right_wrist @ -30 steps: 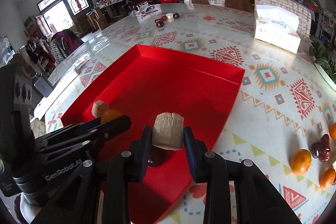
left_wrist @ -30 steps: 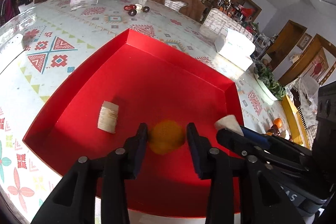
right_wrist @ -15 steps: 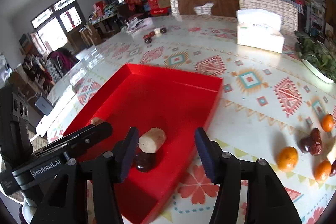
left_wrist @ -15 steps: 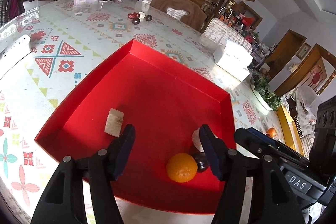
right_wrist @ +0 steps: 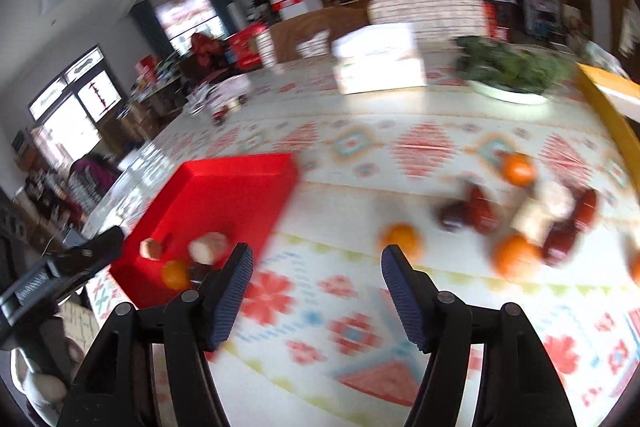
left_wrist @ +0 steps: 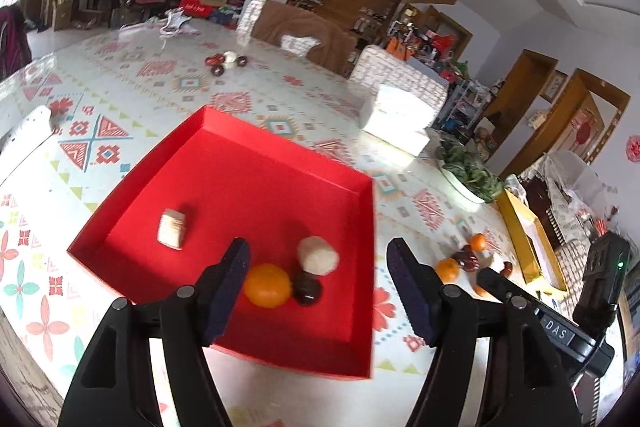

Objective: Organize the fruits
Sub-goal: 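Move both tools back toward the remaining oranges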

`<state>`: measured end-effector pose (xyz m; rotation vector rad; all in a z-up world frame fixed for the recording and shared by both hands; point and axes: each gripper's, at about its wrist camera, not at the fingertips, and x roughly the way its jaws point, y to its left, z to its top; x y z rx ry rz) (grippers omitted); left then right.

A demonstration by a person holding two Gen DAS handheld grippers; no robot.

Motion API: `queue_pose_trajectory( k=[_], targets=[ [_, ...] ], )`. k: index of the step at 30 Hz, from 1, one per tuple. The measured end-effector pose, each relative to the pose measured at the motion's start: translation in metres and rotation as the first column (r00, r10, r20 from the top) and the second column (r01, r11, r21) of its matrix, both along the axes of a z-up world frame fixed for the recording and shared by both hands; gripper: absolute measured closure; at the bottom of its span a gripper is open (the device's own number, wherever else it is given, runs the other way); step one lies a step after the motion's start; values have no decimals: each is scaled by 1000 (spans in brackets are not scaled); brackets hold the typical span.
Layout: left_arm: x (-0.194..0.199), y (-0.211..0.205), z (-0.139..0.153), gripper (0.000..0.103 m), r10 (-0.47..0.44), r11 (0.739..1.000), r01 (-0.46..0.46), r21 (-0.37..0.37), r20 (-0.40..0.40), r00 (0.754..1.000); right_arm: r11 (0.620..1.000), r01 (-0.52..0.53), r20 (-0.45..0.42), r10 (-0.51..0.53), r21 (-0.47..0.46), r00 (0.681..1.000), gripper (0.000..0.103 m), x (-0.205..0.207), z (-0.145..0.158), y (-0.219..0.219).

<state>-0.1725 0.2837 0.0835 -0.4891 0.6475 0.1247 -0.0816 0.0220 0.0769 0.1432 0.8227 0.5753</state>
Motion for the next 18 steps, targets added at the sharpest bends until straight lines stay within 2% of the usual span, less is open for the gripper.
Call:
queue_pose_trajectory(
  k=[6, 11, 15, 18],
  targets=[
    [3, -31, 4, 28, -61, 998, 61, 19, 2, 998, 983, 186, -4, -186, 11, 983, 31, -5, -2, -102],
    [17, -59, -4, 28, -129, 991, 130, 33, -32, 991, 938, 347, -20, -347, 1, 938, 31, -7, -7, -186],
    [30, -83, -12, 28, -183, 981, 186, 51, -69, 981, 906, 424, -45, -423, 8, 905, 31, -8, -14, -228],
    [42, -102, -19, 28, -220, 972, 227, 64, -97, 971, 897, 441, -57, -440, -1, 896, 31, -3, -17, -240]
  ],
)
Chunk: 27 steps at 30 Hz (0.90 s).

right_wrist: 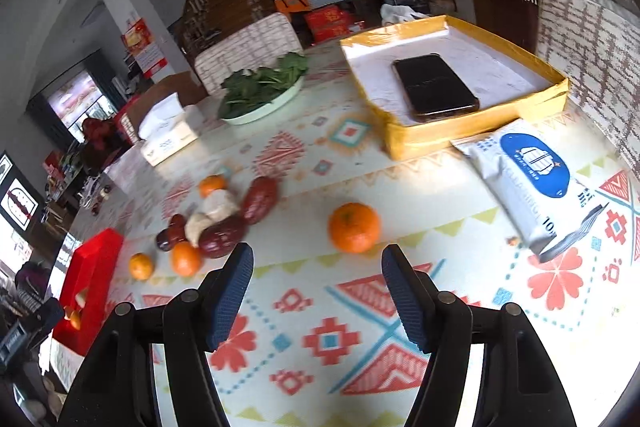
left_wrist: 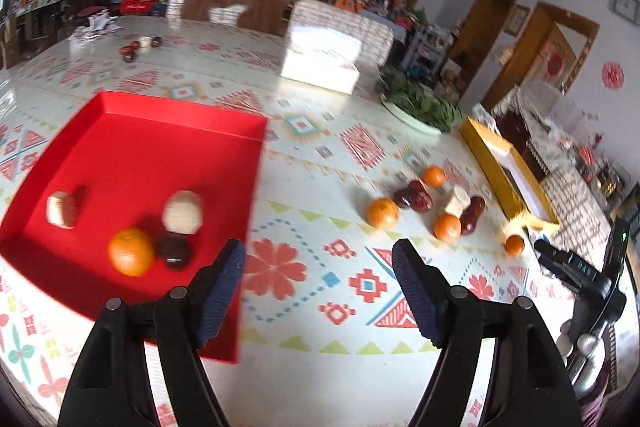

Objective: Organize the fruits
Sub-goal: 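Move both tools back toward the remaining oranges, then grasp an orange with the right tool while the left tool grasps another orange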

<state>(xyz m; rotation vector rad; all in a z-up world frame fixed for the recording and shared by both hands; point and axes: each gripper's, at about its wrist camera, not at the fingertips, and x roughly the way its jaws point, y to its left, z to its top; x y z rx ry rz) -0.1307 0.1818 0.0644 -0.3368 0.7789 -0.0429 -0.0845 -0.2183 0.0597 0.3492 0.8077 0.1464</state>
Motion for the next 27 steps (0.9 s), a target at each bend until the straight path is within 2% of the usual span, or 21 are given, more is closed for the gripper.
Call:
queue_pose_trajectory(
  k=[9, 12, 22, 23, 27],
  targets=[
    [46, -40, -27, 28, -74, 992, 82, 95, -78, 994, 994, -32, -47, 27, -106, 999, 31, 40, -16, 12],
    [66, -50, -35, 28, -91, 988, 103, 117, -106, 990, 993, -36, -70, 28, -114, 997, 31, 50, -23, 13],
    [106, -81, -53, 29, -171, 971, 188, 148, -119, 978, 994, -36, -90, 27, -106, 996, 32, 60, -33, 9],
    [107, -84, -53, 32, -178, 969, 195, 154, -120, 977, 993, -38, -89, 28, -110, 996, 35, 60, -33, 10],
    [108, -93, -55, 70, -193, 954, 216, 209, -124, 973, 988, -43, -87, 30, -149, 996, 50, 59, -33, 15]
  ],
)
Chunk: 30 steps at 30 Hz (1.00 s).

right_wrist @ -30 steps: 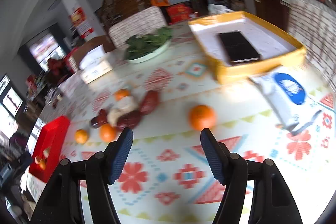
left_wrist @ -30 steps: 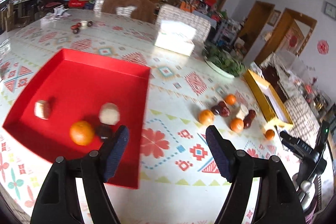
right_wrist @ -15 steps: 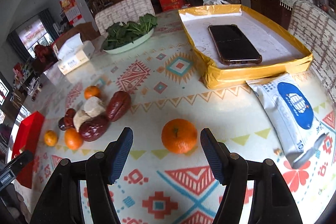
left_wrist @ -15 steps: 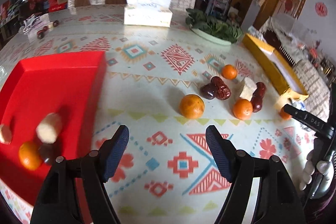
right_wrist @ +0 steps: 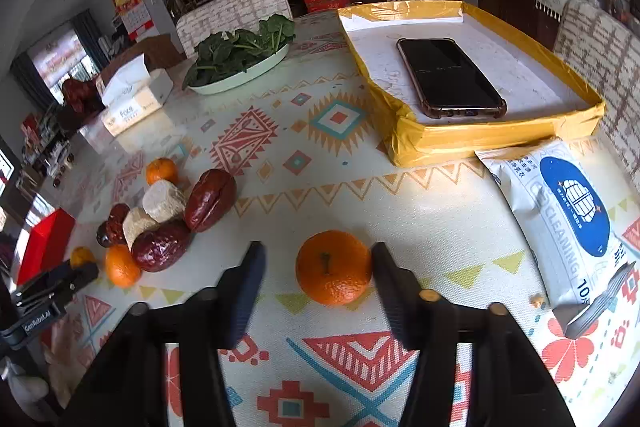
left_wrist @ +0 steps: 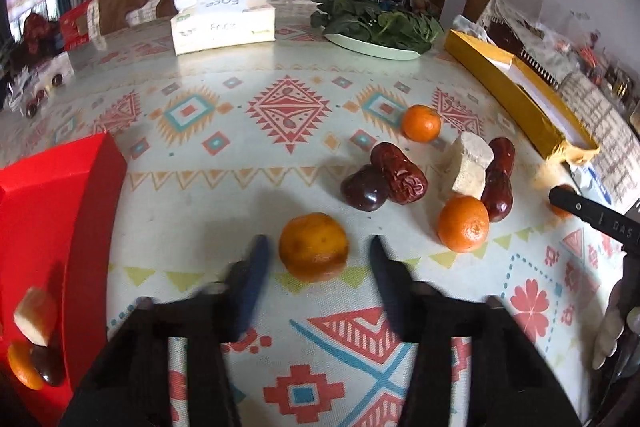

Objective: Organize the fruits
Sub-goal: 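Grasp an orange with the right tool while the left tool grasps another orange, then carry both oranges over the red tray and lower them in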

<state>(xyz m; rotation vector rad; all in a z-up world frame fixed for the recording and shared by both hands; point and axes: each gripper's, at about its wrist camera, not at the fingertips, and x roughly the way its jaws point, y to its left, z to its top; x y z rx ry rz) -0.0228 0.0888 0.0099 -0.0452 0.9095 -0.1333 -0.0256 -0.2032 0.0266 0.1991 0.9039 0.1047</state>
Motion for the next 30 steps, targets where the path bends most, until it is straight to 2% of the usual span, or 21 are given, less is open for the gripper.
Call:
queue_pose_trajectory(
  k=[2, 7, 12, 19, 23, 26, 30],
  targets=[
    [-1, 1, 0, 71, -4, 1000, 4, 0, -2, 1000, 1000, 6, 0, -6, -30, 1000, 63, 0, 0, 2],
    [-10, 9, 5, 71, 18, 999, -18, -42, 0, 1000, 1000, 4, -1, -4, -23, 1000, 63, -5, 1, 0],
    [-29, 24, 20, 71, 54, 993, -50, -107, 35, 998, 1000, -22, 30, 22, -3, 999, 63, -18, 12, 6],
    [-67, 58, 46, 71, 129, 978, -110, -179, 98, 987, 993, -107, 77, 104, 45, 992, 63, -36, 35, 34],
    [-84, 88, 57, 71, 199, 964, -172, -200, 122, 972, 982, -179, 90, 174, 51, 981, 63, -43, 44, 66],
    [-97, 119, 62, 71, 275, 946, -242, -216, 138, 952, 969, -242, 92, 236, 56, 967, 63, -44, 50, 95],
    [-113, 170, 63, 71, 391, 905, -352, -237, 140, 910, 941, -333, 95, 327, 60, 940, 63, -47, 57, 142]
  ],
)
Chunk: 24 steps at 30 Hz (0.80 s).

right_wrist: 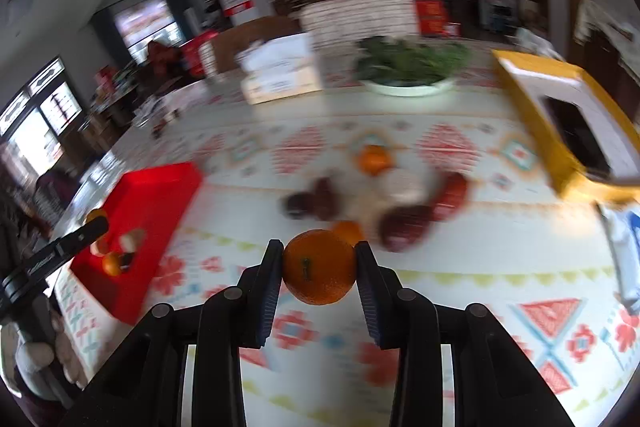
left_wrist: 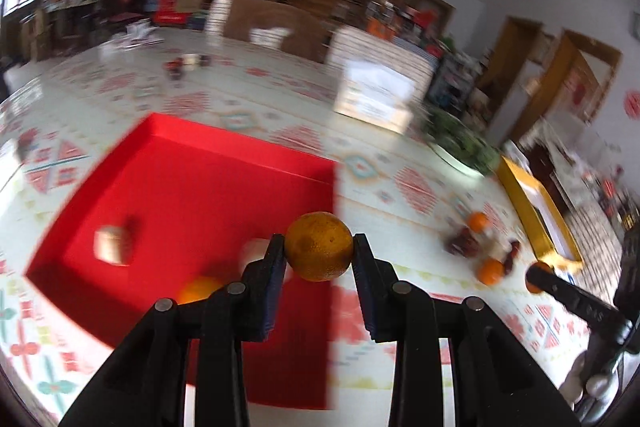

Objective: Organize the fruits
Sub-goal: 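Carry both oranges over the red tray and lower them in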

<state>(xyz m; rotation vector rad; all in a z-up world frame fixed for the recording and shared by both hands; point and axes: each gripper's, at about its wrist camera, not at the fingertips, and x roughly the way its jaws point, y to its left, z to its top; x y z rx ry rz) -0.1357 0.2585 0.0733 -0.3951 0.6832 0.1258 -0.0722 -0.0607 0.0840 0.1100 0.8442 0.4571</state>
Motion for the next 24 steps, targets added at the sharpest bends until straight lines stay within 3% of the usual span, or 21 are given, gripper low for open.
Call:
queue_pose_trajectory(
  k=[8, 18, 24],
  targets=[
    [-21, 68, -18, 71, 147, 988, -149, -42, -32, 989, 973, -231, -1, 231, 4, 973, 63, -2, 10, 117],
    [-13, 89, -39, 71, 145, 987, -149, -62, -67, 987, 915, -404, -68, 402, -10, 913, 63, 19, -13, 237],
    [-7, 92, -43, 71, 134, 989, -138, -60, -77, 988, 902, -431, -128, 425, -18, 896, 63, 34, -35, 275]
  ],
)
